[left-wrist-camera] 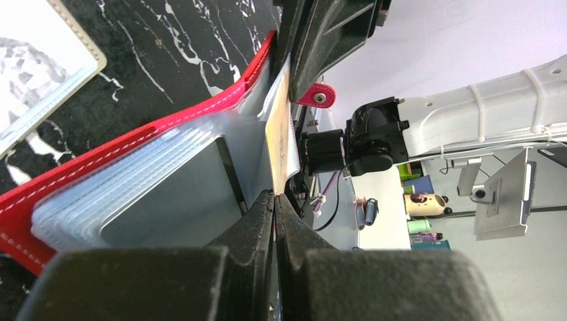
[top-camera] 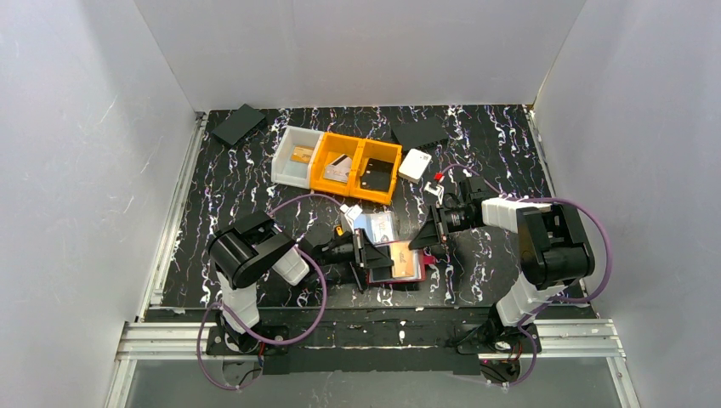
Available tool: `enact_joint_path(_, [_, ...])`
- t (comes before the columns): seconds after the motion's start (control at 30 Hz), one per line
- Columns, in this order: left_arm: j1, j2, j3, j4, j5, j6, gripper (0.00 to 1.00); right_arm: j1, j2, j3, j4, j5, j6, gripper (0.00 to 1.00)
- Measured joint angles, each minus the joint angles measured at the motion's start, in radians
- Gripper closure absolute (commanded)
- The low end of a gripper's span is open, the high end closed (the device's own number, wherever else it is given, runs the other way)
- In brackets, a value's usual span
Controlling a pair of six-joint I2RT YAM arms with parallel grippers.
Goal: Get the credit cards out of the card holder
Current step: Remove the credit card from the card holder.
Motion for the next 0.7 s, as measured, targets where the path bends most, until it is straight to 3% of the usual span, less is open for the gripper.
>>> enact_joint_path(0.43, [0.018,-0.001,-0.051,0.006,-0.022,0.002,1.0,0.0,0.011,0.009,-0.001,0.0,-0.003,0.96])
enact_joint_path(0.7, [0.022,-0.004,-0.055,0.006,-0.019,0.004,1.0,0.0,0.012,0.012,-0.021,0.014,-0.022,0.78])
